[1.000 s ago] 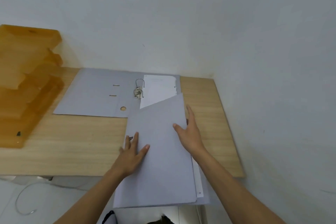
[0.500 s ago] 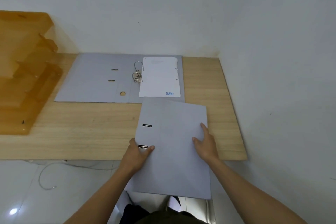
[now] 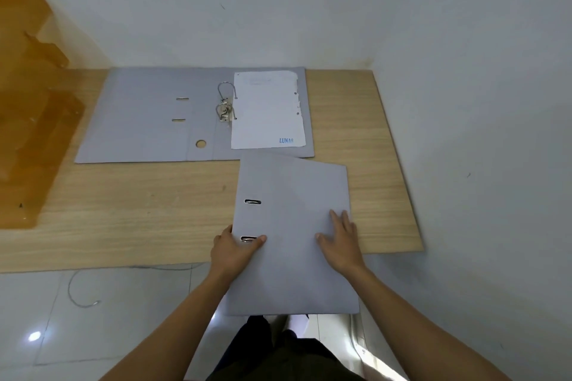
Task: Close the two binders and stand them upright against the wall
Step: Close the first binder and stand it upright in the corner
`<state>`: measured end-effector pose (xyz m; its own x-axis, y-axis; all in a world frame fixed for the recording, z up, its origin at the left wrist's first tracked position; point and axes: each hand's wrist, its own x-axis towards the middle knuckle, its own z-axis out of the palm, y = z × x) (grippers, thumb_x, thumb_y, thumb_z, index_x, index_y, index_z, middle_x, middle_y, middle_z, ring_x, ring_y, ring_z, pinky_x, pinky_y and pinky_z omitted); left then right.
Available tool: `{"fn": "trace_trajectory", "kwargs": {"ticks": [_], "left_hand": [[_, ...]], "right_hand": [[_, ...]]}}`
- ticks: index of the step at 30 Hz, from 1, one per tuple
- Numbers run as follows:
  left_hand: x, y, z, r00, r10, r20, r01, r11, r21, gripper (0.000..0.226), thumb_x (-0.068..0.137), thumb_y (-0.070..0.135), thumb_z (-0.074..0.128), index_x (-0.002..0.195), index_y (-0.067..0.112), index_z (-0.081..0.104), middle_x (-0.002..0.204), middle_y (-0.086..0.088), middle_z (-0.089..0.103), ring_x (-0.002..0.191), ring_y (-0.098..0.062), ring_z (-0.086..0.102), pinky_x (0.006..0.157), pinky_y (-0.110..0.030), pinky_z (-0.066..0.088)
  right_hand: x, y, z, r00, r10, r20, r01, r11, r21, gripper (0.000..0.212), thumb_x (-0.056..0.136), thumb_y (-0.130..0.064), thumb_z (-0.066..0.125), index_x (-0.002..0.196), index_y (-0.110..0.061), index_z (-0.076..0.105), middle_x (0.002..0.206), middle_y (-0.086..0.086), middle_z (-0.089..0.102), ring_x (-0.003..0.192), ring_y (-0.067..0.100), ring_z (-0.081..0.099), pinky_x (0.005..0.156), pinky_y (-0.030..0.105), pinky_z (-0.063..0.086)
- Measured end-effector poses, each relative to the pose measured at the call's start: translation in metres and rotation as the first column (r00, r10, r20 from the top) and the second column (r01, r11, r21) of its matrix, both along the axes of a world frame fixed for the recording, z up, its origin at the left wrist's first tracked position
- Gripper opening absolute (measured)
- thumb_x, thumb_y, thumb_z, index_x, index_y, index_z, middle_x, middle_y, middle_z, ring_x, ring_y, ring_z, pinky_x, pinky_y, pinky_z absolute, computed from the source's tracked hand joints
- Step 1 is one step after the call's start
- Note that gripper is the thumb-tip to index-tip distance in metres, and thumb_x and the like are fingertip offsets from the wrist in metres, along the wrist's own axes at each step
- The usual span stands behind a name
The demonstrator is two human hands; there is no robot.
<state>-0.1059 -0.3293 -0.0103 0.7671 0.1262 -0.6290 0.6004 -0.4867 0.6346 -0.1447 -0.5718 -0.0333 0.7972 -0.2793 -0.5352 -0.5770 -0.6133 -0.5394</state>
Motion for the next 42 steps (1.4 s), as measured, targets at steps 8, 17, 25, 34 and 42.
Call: {"fn": "trace_trajectory", "kwargs": {"ticks": [8,17,25,34,42], "left_hand": [[0.028,-0.018,0.021,0.964,0.004,-0.267,-0.138,0.863,-0.486,0.08,0.065,0.087,0.058,0.113,0.025,0.077,0.099,0.002,0.083,0.099,-0.023,0.076,0.076,-0.035,0.059],[0.064,-0.077,0.086,0.915,-0.377,-0.141,0.112,0.575,-0.81,0.053,0.086,0.062,0.065,0.128,0.029,0.072,0.133,-0.002,0.072,0.12,-0.021,0.07,0.088,-0.035,0.061],[0.096,-0.098,0.136,0.818,-0.535,0.212,0.508,0.498,-0.703,0.051,0.078,0.062,0.073,0.124,0.043,0.064,0.123,0.012,0.076,0.109,-0.01,0.074,0.082,-0.029,0.061],[0.142,-0.15,0.16,0.703,-0.391,0.594,0.706,0.487,-0.515,0.087,0.075,0.04,0.082,0.15,0.028,0.04,0.135,0.007,0.067,0.121,-0.011,0.067,0.094,-0.033,0.058],[0.164,-0.184,0.12,0.626,-0.473,0.62,0.763,0.538,-0.36,0.103,0.083,0.024,0.081,0.161,0.027,0.014,0.155,0.011,0.048,0.139,-0.009,0.05,0.087,-0.01,0.053]], "right_hand": [[0.014,0.01,0.027,0.977,-0.204,-0.055,0.21,0.971,0.115,0.065,0.103,-0.047,0.033,0.159,-0.027,0.007,0.169,-0.001,-0.007,0.155,0.029,-0.01,0.123,0.053,0.002],[0.045,0.02,0.091,0.86,-0.492,0.133,0.407,0.819,0.404,0.075,0.088,-0.075,0.026,0.156,-0.043,0.021,0.167,-0.006,0.019,0.153,0.019,0.018,0.123,0.053,0.011],[0.061,0.004,0.143,0.8,-0.532,0.277,0.293,0.749,0.594,0.071,0.087,-0.079,0.03,0.152,-0.052,0.022,0.158,-0.013,0.04,0.139,0.013,0.045,0.116,0.048,0.036],[0.098,-0.035,0.223,0.716,-0.317,0.622,0.007,0.894,0.448,0.07,0.095,-0.052,0.054,0.156,-0.035,0.023,0.147,-0.029,0.046,0.131,-0.008,0.048,0.094,0.009,0.045],[0.103,-0.091,0.18,0.762,-0.3,0.575,0.103,0.931,0.349,0.068,0.079,-0.02,0.074,0.139,-0.039,0.047,0.124,-0.026,0.066,0.116,-0.004,0.061,0.083,0.011,0.051]]}}
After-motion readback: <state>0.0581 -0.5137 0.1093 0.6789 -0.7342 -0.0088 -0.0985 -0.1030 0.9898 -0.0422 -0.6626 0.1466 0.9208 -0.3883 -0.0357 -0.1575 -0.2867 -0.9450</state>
